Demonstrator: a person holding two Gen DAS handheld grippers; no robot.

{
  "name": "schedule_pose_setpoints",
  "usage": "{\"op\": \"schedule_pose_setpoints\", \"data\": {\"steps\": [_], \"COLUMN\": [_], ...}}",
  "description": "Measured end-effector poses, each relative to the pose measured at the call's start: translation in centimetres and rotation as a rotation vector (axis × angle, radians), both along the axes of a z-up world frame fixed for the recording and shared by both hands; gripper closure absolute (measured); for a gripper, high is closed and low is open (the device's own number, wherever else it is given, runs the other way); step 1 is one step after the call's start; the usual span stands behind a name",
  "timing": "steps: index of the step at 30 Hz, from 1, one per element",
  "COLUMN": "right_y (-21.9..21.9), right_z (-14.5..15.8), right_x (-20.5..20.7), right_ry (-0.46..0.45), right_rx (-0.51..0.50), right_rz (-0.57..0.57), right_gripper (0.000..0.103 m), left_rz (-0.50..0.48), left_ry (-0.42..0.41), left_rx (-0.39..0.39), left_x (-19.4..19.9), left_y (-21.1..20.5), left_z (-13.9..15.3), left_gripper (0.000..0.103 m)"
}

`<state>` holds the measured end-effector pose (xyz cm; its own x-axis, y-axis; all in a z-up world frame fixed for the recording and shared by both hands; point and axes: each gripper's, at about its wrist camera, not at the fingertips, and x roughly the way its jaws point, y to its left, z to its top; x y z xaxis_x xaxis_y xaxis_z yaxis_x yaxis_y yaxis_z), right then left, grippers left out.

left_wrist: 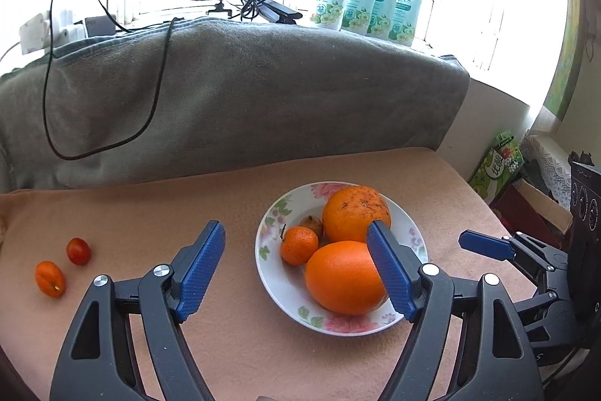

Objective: Organize fruits
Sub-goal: 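Move both open tools back toward the remaining tangerine and dark plum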

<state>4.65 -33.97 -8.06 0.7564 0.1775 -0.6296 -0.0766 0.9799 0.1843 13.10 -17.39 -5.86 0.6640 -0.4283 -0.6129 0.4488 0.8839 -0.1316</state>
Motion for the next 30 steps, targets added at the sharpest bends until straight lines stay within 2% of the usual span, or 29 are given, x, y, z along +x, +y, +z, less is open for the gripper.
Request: {"op": "schedule_pose_setpoints", "data": {"steps": [11, 30], "right_y": [1.4, 6.0], "right_z": [1.2, 2.3], "right_x": [-0.9, -1.7], "right_ry": [-0.013, -0.031], "right_rx": [-0.008, -0.022], "right_rz": [0.001, 0.070], "right_gripper": [0.012, 0.012], "left_rz": [0.042, 0.121], "left_ry": [-0.010, -0.029], "left_rx": [0.010, 0.000], "left_x": [-1.5, -3.4], "left_y": [2.8, 8.4], "left_z": [0.4, 0.9], "left_gripper": [0.025, 0.025]}}
